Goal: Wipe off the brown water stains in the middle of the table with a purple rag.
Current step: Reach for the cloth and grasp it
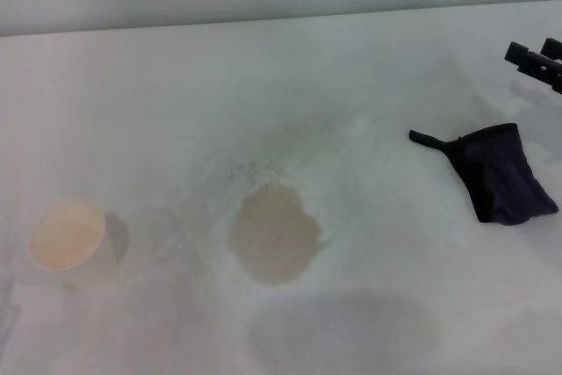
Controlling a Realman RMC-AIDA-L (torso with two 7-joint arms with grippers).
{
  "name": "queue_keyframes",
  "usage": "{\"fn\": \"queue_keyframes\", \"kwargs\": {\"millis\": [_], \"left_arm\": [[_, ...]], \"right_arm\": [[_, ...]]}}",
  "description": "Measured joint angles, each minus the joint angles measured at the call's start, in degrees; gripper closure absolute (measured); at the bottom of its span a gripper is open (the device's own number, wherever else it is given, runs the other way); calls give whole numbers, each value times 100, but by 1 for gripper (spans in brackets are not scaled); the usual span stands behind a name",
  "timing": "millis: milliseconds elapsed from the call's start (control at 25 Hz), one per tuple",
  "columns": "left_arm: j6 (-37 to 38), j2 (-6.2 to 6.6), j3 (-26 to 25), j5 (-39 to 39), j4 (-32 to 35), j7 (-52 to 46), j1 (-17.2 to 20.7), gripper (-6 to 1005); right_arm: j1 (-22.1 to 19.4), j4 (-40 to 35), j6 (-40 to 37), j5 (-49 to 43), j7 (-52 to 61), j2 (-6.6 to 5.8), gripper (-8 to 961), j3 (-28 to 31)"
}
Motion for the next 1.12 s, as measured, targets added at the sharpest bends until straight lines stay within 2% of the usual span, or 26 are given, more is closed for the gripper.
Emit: {"fn": "queue_keyframes", "kwargs": {"millis": [160,320,400,560,720,880,1120], "left_arm": [[105,4,-25,-190,25,-83,-64,115],[161,22,-32,-375,79,-176,-205,115],[202,42,-36,-418,129,-216,-255,115],[213,70,-37,-479,318,-257,-365,115],[222,84,-36,-621,421,-273,-462,115],[230,92,-14,-657,648,-283,-478,115],[171,133,-3,-656,874,-285,-509,115]], "right_arm": [[86,-1256,97,-1475,1678,-8,97,-67],[310,-2459,518,-2995,3173,-63,96,-466],[447,-3046,896,-3707,3786,-66,96,-787],[810,-3907,1512,-5060,4907,21,98,-1698],[1271,-4077,1959,-5887,6111,41,101,-2928],[1672,-3874,2126,-6510,6994,49,106,-3758],[1912,-3573,2201,-6908,7737,58,115,-4240]]}}
